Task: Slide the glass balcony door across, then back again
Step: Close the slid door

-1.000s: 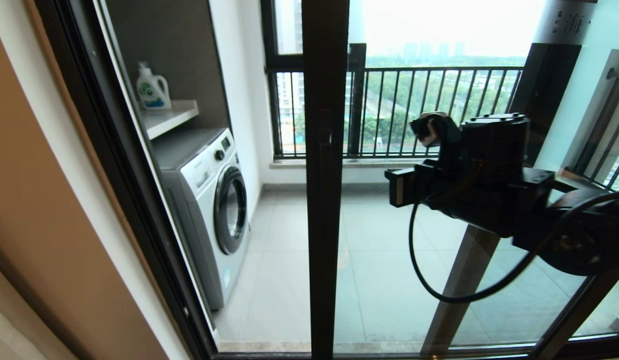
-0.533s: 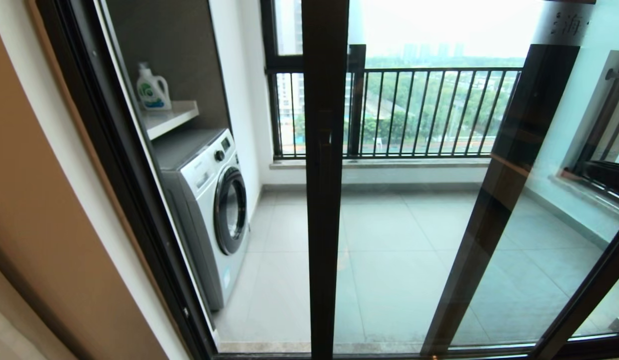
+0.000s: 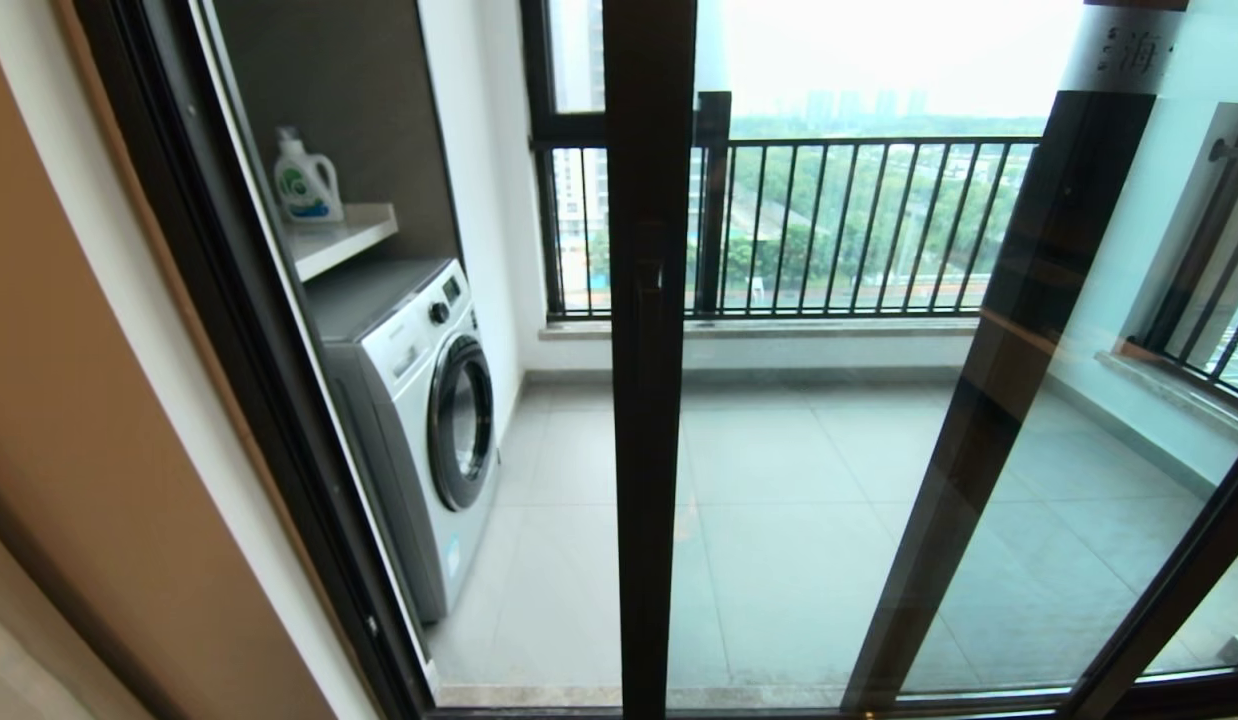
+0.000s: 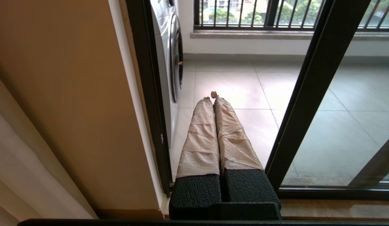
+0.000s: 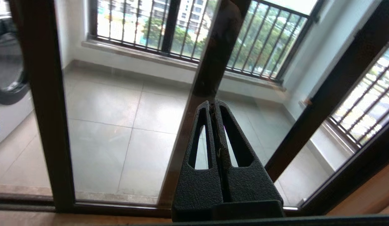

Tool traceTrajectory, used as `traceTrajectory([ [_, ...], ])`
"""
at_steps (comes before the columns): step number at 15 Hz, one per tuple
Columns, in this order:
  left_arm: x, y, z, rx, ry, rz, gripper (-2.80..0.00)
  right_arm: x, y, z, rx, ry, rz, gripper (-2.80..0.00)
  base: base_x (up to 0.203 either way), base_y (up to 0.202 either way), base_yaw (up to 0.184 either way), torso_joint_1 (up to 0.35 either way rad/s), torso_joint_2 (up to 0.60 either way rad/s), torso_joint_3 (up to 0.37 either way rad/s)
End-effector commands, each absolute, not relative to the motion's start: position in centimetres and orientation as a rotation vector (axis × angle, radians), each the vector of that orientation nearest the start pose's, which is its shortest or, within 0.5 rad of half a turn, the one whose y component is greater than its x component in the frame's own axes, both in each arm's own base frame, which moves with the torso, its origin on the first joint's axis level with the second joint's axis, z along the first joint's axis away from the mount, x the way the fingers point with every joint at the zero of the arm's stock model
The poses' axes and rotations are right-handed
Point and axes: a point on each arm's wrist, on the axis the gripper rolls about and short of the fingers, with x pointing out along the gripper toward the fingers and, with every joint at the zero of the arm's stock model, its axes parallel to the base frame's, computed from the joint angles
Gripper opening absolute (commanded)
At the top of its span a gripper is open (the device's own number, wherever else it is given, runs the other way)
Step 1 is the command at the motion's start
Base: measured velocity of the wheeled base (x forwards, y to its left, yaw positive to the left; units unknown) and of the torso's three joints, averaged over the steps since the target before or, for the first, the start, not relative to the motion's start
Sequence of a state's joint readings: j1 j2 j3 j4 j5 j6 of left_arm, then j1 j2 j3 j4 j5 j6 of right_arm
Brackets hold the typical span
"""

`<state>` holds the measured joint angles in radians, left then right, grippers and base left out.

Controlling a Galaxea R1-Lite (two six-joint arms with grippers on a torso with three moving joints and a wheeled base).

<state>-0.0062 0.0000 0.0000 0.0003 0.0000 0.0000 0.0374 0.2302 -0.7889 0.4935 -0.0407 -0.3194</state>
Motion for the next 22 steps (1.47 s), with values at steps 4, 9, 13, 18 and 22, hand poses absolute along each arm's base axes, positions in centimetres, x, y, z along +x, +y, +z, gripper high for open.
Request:
traceTrajectory([
  [4, -2.3, 0.0, 7.6, 0.0, 0.002, -0.006, -2.8, -8.2, 0.3, 13.9, -0.255, 0.09, 0.144, -2.8, 0.0, 0.0, 0.0, 0.0, 0.0, 0.0],
  [9, -2.3, 0.0, 7.6, 0.0, 0.002, -0.006, -2.8, -2.7, 0.3, 8.3, -0.238, -0.008, 0.153, -2.8, 0.0, 0.0, 0.0, 0.0, 0.0, 0.0],
  [13, -2.3, 0.0, 7.6, 0.0, 0.002, -0.006, -2.8, -2.5, 0.2, 7.7, -0.191, 0.024, 0.073, -2.8, 0.0, 0.0, 0.0, 0.0, 0.0, 0.0],
  [18, -2.3, 0.0, 7.6, 0.0, 0.002, -0.006, -2.8, -2.5, 0.1, 7.6, -0.085, 0.033, 0.05, -2.8, 0.0, 0.0, 0.0, 0.0, 0.0, 0.0],
  [22, -2.3, 0.0, 7.6, 0.0, 0.002, -0.006, -2.8, -2.5, 0.1, 7.6, -0.059, 0.033, 0.044, -2.8, 0.0, 0.0, 0.0, 0.0, 0.0, 0.0],
])
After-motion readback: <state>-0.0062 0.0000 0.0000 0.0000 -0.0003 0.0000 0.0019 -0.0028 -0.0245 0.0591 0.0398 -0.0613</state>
